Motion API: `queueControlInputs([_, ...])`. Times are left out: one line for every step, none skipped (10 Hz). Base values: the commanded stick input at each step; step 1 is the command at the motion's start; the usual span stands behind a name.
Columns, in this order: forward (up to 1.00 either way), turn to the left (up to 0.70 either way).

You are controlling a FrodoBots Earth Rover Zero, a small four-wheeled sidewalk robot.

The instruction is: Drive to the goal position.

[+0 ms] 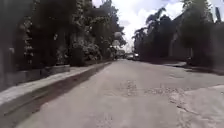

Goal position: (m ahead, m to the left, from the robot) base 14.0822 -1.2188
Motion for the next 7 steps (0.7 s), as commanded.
queueControlInputs([1.0, 0.0])
queueControlInputs([1.0, 0.0])
queueControlInputs([1.0, 0.0])
queueControlInputs([1.0, 0.0])
queueControlInputs([1.0, 0.0])
queueControlInputs([1.0, 0.0])
queueControlInputs([1.0, 0.0])
